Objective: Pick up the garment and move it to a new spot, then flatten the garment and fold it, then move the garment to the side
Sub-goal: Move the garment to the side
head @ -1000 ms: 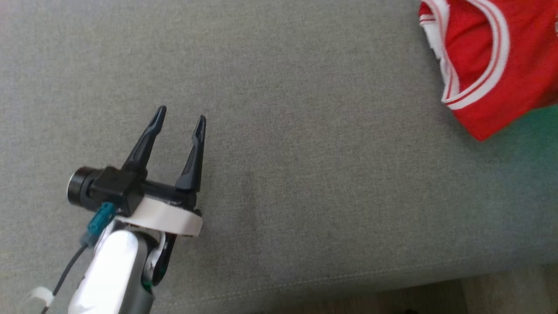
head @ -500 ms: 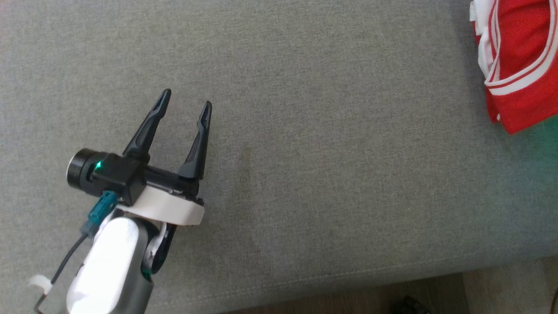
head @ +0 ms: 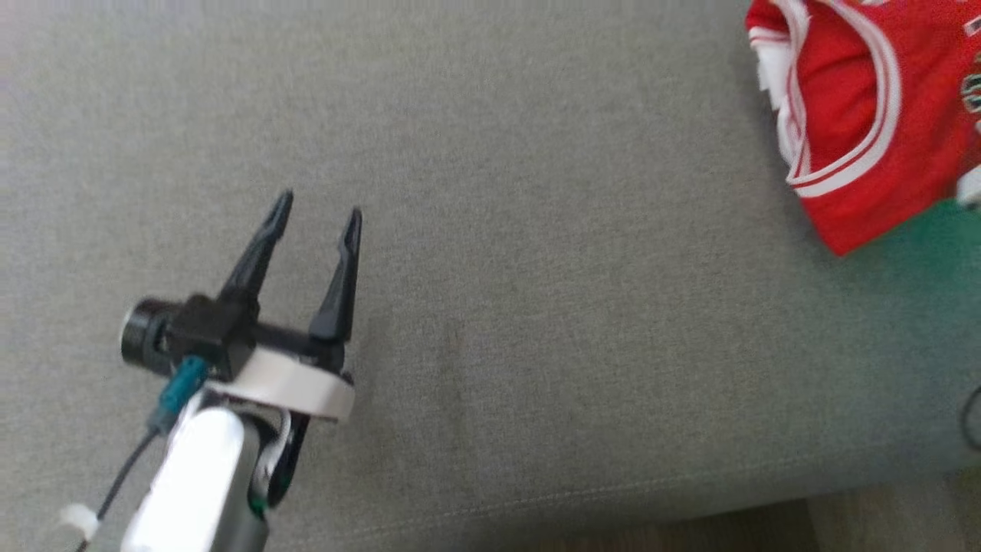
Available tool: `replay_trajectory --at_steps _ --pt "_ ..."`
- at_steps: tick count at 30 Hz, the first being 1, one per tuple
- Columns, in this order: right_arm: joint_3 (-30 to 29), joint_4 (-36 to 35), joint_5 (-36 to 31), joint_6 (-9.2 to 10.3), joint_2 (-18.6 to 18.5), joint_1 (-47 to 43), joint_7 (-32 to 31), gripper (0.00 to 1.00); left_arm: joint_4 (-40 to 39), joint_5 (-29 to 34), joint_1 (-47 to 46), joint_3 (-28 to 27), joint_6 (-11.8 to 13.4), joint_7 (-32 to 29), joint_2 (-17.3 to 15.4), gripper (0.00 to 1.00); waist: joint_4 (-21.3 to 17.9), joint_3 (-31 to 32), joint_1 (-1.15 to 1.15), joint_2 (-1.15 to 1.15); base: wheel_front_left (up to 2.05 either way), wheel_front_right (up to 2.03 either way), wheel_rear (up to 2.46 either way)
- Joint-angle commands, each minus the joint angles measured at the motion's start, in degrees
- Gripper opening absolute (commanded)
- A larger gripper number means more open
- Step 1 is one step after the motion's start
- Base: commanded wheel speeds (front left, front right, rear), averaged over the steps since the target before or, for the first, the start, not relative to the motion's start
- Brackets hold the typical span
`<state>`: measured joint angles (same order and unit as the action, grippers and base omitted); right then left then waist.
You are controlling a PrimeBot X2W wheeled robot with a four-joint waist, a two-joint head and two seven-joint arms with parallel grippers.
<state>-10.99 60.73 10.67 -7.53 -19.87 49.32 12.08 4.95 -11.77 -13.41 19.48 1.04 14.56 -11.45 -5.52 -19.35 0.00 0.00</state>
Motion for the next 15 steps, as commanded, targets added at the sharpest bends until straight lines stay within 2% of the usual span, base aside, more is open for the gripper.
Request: replay_trajectory --at_steps 1,6,7,15 --pt "2.04 -3.81 -0.06 0.04 0.84 -1.63 1.27 1.0 -1.72 -0.63 0.16 -2.58 0.5 0.41 -0.72 1.0 -0.08 2.14 0.0 0.0 0.0 0.0 0.0" --pt "4.85 -14.05 0.66 0.04 4.17 -8.51 2.44 1.0 -2.17 -1.24 1.96 -3.84 1.53 0.42 -0.67 1.0 0.7 4.44 0.0 0.0 0.0 0.0 0.0" --pt "4.85 -14.05 0.66 0.04 4.17 -8.51 2.44 1.0 -2.17 -1.24 1.96 -3.84 1.53 0.42 -0.67 1.0 0.7 4.44 0.0 0.0 0.0 0.0 0.0" --pt "8.77 -33.51 -1.68 0.04 10.03 -21.59 0.91 1.0 -2.18 -2.06 3.87 -6.12 2.79 0.43 -0.69 1.0 3.27 7.33 0.0 0.0 0.0 0.0 0.0"
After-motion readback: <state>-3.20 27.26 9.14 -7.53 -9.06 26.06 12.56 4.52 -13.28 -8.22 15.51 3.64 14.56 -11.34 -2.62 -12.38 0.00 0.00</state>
